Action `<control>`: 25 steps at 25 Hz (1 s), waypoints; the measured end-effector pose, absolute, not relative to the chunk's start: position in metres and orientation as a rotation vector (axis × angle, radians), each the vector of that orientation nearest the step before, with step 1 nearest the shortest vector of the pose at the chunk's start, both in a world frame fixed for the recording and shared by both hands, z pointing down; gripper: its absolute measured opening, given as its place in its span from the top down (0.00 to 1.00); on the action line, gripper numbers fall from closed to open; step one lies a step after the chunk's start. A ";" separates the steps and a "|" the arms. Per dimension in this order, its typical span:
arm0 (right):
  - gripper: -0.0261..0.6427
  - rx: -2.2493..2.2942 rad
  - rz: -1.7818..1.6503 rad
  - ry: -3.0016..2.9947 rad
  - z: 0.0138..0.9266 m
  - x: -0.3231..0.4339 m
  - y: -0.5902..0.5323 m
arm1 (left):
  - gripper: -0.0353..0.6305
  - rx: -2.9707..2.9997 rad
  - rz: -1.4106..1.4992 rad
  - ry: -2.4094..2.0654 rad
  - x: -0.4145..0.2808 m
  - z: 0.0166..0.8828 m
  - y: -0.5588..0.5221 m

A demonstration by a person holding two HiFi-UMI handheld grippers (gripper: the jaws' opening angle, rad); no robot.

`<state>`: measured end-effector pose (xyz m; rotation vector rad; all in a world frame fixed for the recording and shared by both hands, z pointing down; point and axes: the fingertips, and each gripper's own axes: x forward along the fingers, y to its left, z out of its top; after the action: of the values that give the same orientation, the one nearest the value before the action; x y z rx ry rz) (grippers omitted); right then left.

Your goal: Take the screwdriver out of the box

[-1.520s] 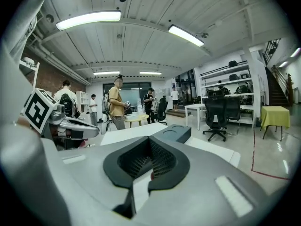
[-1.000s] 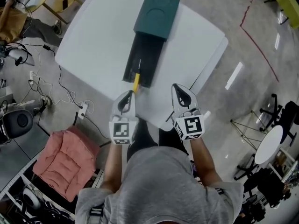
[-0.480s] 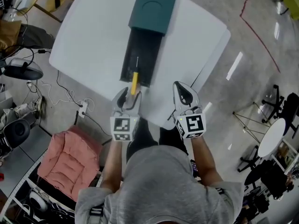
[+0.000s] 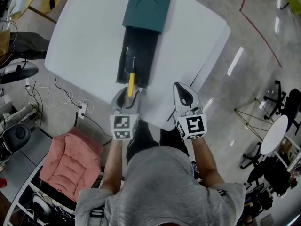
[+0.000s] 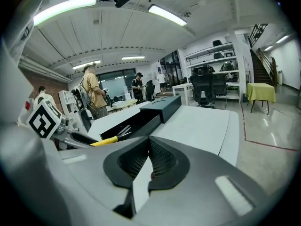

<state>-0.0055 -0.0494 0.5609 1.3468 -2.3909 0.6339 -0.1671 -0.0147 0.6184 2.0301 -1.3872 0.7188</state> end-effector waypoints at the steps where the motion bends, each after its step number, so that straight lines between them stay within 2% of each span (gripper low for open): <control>1: 0.96 1.347 0.635 -2.390 0.562 -0.005 -0.050 | 0.64 2.025 0.720 -1.388 -0.168 0.620 -0.015; 13: 0.96 1.349 0.658 -2.372 0.571 0.000 -0.050 | 0.80 1.984 0.722 -1.458 -0.171 0.622 -0.023; 25: 0.96 1.353 0.660 -2.362 0.573 0.003 -0.052 | 0.82 1.995 0.711 -1.458 -0.171 0.619 -0.028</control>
<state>0.0028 -0.0522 0.5731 1.3531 -2.3618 0.6605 -0.1713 -0.0280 0.6193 1.9945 -1.4583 0.7106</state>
